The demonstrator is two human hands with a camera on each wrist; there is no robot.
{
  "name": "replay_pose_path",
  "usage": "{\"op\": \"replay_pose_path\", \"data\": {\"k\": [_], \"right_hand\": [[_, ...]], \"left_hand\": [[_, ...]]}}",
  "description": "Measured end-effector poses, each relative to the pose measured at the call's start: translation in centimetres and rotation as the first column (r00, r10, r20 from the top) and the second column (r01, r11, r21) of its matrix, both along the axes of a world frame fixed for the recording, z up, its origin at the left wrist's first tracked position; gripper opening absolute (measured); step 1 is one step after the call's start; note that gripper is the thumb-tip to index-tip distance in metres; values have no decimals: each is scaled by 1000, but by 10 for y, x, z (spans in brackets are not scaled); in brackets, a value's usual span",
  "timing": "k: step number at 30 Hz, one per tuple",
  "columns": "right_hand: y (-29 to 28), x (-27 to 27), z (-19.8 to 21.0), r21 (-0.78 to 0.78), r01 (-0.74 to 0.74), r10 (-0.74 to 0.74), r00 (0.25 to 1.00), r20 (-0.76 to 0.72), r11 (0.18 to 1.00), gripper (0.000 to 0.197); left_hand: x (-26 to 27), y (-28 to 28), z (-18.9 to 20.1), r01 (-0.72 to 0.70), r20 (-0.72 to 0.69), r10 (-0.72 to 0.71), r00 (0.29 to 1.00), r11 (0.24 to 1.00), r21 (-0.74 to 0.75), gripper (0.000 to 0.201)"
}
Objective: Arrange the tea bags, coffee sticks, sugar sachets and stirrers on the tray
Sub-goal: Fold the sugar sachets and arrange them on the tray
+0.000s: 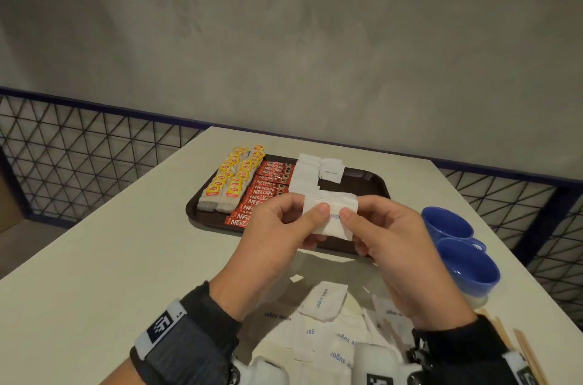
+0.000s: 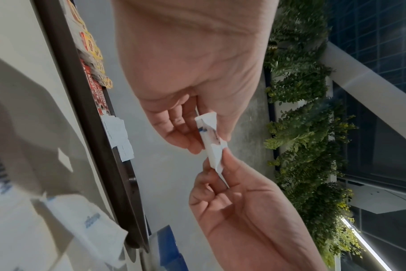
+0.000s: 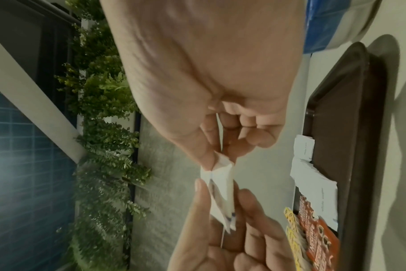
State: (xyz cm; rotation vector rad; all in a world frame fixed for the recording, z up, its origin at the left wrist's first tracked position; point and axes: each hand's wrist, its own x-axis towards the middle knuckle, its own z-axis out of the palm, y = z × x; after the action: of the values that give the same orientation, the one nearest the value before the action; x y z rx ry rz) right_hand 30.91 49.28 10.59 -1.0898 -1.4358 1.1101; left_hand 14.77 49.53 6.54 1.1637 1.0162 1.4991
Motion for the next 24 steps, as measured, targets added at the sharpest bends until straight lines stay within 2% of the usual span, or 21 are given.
{"op": "replay_pose_path", "data": {"k": [2, 4, 6, 8, 10, 13, 17, 20, 24], "right_hand": [[12, 0, 11, 2, 74, -74, 997, -24, 997, 9], [40, 1, 25, -30, 132, -135, 983, -126, 991, 7], [82, 0, 37, -138, 140, -170, 957, -236, 980, 9], [126, -3, 44, -224, 112, -169, 952, -255, 968, 7], [165, -9, 38, -266, 107, -154, 975, -161, 958, 2], [213, -16, 15, -292, 162, -151, 987, 60, 943, 14], [257, -13, -13, -255, 289, -162, 891, 425, 923, 31], [280, -6, -29, -279, 339, -161, 845, 510, 899, 28], [297, -7, -47, -330, 319, -63, 797, 600, 889, 29]], "left_hand": [[-3, 4, 1, -55, 60, 58, 997, 997, -44, 14], [-7, 8, 1, -80, 113, 90, 989, 993, -92, 14], [-10, 12, 1, -74, 130, 92, 987, 988, -133, 17], [-13, 15, -1, -60, 129, 81, 988, 985, -163, 22], [-17, 19, -3, -56, 139, 83, 987, 981, -185, 24], [-23, 26, -10, -81, 168, 116, 979, 975, -206, 24], [-29, 35, -12, -101, 205, 146, 968, 972, -213, 24], [-33, 38, -11, -122, 211, 170, 963, 968, -219, 24], [-32, 38, -6, -105, 253, 165, 953, 967, -233, 22]]}}
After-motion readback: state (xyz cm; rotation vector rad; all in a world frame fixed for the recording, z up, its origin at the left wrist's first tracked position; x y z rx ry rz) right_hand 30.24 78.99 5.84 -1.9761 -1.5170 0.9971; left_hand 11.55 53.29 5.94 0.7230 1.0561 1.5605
